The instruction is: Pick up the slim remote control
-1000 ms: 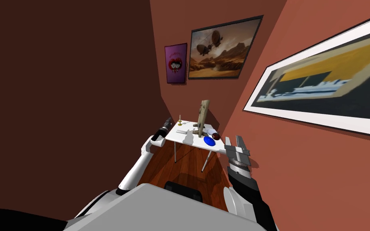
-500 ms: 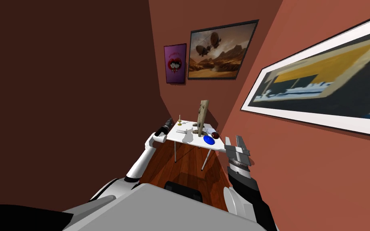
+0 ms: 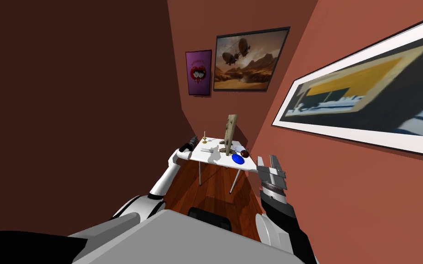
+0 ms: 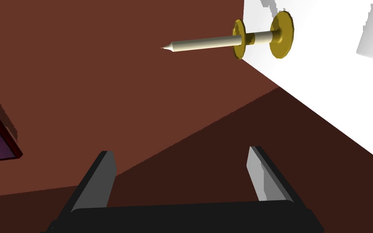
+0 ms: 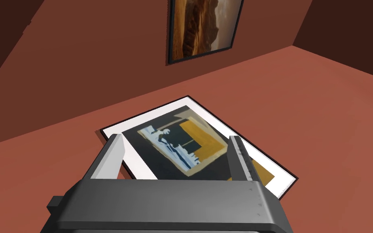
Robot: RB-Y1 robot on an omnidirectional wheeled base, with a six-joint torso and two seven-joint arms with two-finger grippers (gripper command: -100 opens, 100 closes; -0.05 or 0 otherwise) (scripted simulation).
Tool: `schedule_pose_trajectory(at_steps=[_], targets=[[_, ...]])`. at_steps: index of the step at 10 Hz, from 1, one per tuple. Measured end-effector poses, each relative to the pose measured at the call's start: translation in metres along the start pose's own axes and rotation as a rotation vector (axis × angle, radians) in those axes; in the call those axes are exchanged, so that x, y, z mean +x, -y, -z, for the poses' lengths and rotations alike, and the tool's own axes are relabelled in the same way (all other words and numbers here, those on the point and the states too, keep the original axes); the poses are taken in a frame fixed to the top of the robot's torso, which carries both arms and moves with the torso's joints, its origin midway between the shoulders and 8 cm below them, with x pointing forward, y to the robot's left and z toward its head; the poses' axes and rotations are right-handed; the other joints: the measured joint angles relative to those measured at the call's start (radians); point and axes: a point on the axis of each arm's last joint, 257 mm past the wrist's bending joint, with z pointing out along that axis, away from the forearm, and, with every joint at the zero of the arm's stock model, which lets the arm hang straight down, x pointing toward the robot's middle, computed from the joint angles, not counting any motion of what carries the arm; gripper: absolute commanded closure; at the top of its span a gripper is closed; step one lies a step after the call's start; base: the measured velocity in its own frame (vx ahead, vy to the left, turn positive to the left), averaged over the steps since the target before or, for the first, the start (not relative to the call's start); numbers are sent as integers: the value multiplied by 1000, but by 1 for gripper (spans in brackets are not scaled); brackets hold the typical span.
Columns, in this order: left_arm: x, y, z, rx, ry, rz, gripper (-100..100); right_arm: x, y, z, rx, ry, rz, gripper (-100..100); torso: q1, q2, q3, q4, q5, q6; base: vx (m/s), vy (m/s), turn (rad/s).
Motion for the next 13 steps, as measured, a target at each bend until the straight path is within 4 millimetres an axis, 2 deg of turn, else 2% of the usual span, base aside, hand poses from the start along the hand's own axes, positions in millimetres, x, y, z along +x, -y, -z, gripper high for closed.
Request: schedule_pose_trajectory(at_steps=[3,6,13], targets=[[-2,-13,-13,-82,3,11,-100,0,0,0,0,0,0,0,-1,0,0,0,0,0,-1,15,-55],[-6,-34,-25,-186,8,27,-100,0,0,0,0,0,0,0,0,-1,-1,0,0,0,3,18,-53],[-9,-78,-36,-399,21,55,-100,0,0,0,0,0,0,0,-1,-1,-1,0,0,-1,10,9,-64]])
